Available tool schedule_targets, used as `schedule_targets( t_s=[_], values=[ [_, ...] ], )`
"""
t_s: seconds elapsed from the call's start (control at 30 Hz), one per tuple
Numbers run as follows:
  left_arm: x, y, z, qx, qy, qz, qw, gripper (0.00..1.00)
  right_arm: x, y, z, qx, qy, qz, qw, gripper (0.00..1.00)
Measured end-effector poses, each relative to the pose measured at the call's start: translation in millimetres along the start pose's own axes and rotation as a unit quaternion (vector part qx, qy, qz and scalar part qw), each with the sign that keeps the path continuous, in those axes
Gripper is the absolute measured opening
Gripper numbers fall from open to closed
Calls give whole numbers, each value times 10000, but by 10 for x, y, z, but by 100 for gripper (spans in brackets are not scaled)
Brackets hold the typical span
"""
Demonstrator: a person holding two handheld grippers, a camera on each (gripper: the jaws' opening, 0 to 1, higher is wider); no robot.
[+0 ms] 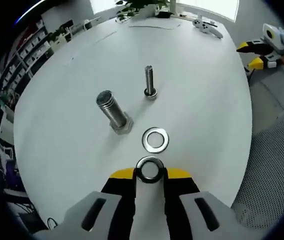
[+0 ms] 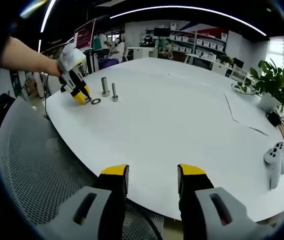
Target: Place the washer onto the threaded stud by aligning its center hole with the stud, sliding it down to the base, and recovering from edge contact or off-axis alignment until the washer reaches the visible bottom stop.
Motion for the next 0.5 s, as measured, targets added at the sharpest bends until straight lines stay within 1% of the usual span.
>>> schedule_targets(
  t_s=[0.23,0.5],
  values=[
    [-117,142,22,65,-36,59,10000,18,0,0,4,19,-9,7,10000,42],
    [-276,337,10,274,2,98,9996,18,1,2,6,37,-13,24,10000,42]
  ],
)
Point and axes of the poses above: the point that each gripper's makers call its tool centre point, and the gripper's own axes: x roughly forward along the fingers, z roughly to its right, y roughly out of its top, the point moved 3 cm from there along -x, roughly backward along the fingers, and after that the axes turned 2 degrees about -y, right-handed, at the moved point
